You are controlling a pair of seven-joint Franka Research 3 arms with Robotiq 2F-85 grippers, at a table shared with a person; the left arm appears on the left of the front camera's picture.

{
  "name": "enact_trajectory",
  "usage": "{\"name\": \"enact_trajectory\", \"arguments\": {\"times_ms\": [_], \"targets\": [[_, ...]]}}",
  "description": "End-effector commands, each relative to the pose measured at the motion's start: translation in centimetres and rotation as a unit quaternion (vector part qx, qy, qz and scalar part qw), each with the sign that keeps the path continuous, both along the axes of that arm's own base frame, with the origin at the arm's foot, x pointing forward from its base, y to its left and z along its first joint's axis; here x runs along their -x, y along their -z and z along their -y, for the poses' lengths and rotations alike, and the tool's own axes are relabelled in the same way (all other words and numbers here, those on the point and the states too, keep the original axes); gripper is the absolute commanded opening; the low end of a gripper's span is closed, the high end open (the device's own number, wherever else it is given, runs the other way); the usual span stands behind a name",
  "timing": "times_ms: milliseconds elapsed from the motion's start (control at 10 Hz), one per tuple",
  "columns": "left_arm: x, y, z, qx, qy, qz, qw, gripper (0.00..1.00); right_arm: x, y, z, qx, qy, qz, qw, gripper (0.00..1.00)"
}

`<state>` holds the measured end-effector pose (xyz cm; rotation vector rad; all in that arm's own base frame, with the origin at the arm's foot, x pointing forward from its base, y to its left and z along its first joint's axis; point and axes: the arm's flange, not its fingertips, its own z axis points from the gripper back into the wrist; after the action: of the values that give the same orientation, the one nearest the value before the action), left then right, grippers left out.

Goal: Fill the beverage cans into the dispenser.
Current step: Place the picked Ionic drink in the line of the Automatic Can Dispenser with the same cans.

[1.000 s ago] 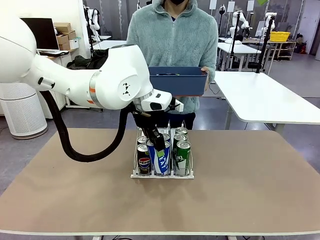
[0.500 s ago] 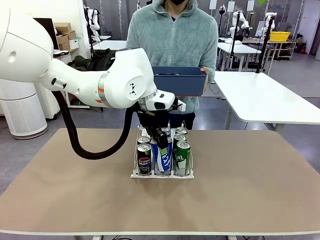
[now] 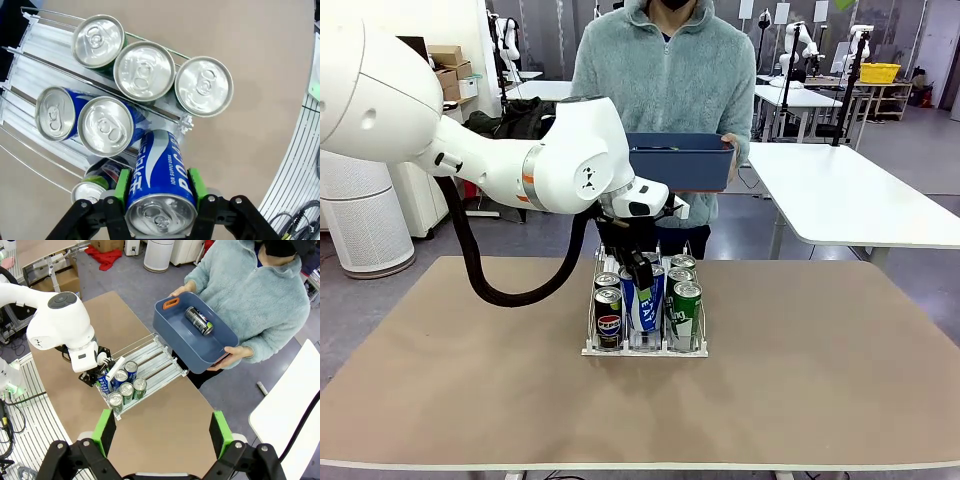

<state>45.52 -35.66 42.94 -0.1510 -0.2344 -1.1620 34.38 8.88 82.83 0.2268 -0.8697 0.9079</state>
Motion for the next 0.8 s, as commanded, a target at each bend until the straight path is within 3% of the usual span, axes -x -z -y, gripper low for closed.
{"name": "enact_trajectory", "arguments": {"times_ms": [0,700], "targets": [[-1.6,0.1,0.8,0.012,-0.005,0.041,0.999,0.57,0.0,0.1,0.0,-0.001,0.001,0.001,1.0,1.0],[-0.2,3.3,1.6,-0.036,0.029,-0.034,0.998,0.57,0.0,0.1,0.0,-0.001,0.001,0.001,1.0,1.0]]}}
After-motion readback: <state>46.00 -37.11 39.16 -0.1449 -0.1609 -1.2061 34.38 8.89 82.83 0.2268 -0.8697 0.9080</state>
